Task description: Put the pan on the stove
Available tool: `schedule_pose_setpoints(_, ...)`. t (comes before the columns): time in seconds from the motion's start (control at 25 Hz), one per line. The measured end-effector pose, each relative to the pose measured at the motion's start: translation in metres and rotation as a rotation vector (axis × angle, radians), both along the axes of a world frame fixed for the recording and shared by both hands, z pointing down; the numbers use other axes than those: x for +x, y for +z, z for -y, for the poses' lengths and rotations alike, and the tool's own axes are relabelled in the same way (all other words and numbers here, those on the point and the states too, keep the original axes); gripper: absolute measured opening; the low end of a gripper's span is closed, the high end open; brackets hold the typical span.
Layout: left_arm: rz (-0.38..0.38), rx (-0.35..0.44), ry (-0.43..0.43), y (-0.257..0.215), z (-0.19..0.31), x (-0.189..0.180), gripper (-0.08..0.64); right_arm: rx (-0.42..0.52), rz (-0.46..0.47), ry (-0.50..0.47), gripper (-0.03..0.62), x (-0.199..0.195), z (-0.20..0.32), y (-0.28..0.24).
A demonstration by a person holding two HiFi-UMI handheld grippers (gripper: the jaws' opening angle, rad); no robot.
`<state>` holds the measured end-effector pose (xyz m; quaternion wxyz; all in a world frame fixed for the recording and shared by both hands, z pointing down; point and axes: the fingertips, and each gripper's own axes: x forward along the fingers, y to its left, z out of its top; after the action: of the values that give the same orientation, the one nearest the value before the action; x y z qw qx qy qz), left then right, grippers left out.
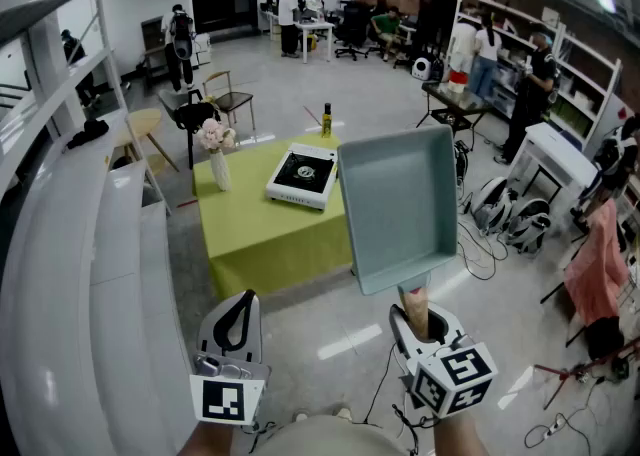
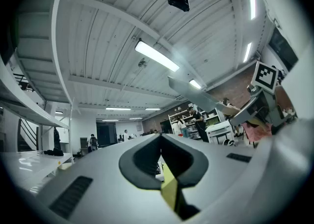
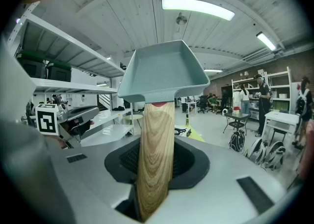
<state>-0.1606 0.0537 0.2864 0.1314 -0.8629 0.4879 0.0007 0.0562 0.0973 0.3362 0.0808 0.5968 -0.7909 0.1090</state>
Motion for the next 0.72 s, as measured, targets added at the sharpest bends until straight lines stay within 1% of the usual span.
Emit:
schedule_pose_setpoints(0.16,-0.010,-0.019,-0.003,0.004,0.002,0.014,0.006,-0.016,0.001,0.004,0.109,0.015,0.003,0.002)
schedule_pose_setpoints(0.4,0.008,-0.022,-0.010,0.007,0.005,0.033,0.006,-0.032,0.007,-0.002,0.110,0.033,0.009,0.011)
schedule_pose_setpoints(0.72,0.023,-0.035,-0.039,0.015,0.014,0.062,0.006,-0.049,0.030,-0.037,0.109,0.061,0.023,0.023)
